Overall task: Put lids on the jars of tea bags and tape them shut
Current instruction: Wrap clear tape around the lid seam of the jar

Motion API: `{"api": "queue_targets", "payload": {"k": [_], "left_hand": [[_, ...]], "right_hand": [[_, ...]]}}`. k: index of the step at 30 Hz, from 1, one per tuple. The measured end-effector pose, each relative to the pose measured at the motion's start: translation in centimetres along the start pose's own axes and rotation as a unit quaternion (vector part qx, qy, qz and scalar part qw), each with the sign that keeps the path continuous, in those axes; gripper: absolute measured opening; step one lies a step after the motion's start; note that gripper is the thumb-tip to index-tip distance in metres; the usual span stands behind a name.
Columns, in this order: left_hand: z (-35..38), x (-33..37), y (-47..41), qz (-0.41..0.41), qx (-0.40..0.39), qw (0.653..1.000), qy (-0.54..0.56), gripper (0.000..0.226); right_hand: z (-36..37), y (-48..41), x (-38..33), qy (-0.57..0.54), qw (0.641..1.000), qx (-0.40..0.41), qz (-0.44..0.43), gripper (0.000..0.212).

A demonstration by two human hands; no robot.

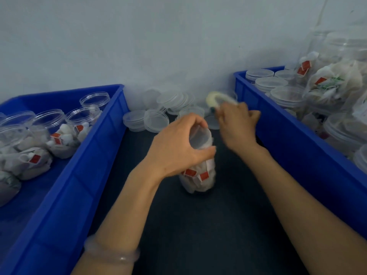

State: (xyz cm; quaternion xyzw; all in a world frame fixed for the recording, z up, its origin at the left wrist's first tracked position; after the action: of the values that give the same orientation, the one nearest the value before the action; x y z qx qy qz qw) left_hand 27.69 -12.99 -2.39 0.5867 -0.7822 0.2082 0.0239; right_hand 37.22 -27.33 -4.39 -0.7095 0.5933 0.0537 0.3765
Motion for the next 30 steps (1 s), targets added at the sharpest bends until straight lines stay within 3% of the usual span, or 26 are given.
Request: {"api": "queue_targets", "payload": {"k": [2, 6, 9, 13, 16, 18, 21, 23, 26, 28, 30], "left_hand": [[-0.2, -0.6, -0.5, -0.016, -0.026, 0.999, -0.018, 0.054], [0.4, -0.6, -0.5, -0.002, -0.093, 0.994, -0.057, 0.081], [0.7, -0.7, -0.3, 0.005, -0.108, 0.993, -0.057, 0.088], [0.3, -0.7, 0.7, -0.024, 0.032, 0.998, 0.054, 0.098], [0.5, -1.2, 2.4, -0.06, 0.167, 0.968, 0.177, 0.094], [1.0, -1.4, 2.9, -0.065, 0.208, 0.946, 0.239, 0.094], [2.0, -1.4, 2.9, -0.044, 0.193, 0.932, 0.305, 0.099], [2.8, -1.7, 2.9, -0.033, 0.162, 0.922, 0.35, 0.098], [4.1, -2.2, 3.3, -0.039, 0.102, 0.91, 0.401, 0.102], [4.4, -2.5, 3.6, -0.059, 0.081, 0.909, 0.405, 0.102], [4.4, -2.7, 3.8, -0.064, 0.064, 0.919, 0.385, 0.094]], "right_hand": [[1.4, 1.5, -1.3, -0.003, 0.997, -0.052, -0.063, 0.026], [3.3, 4.6, 1.3, 0.052, 0.987, -0.151, -0.025, 0.027], [3.4, 6.2, 2.4, 0.091, 0.981, -0.169, -0.039, 0.03], [3.0, 7.2, 2.7, 0.028, 0.985, -0.161, -0.053, 0.039], [1.5, 7.2, 2.4, -0.066, 0.991, -0.103, -0.06, 0.038], [0.8, 7.1, 1.8, -0.118, 0.987, -0.075, -0.08, 0.037], [1.2, 7.3, 1.0, -0.305, 0.942, -0.134, -0.054, 0.044], [1.0, 7.4, 0.8, -0.371, 0.917, -0.142, -0.035, 0.051], [0.5, 7.8, -0.2, -0.463, 0.872, -0.147, -0.055, 0.024], [0.0, 8.4, -1.1, -0.538, 0.827, -0.151, -0.063, 0.05], [0.5, 9.1, -1.8, -0.538, 0.821, -0.174, -0.081, 0.07]]}}
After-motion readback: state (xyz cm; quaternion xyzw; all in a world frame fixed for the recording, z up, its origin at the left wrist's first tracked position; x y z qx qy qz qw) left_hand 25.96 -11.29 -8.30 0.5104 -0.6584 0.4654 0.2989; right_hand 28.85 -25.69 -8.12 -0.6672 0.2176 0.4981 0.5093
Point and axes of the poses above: each hand's wrist, its own y-axis away from the middle knuckle, its own z-axis out of the palm, x = y × z, the point moved 7 cm from there along -y, towards the middle knuckle, and after that the axes turned 13 degrees about -y, right-handed, at the moved point
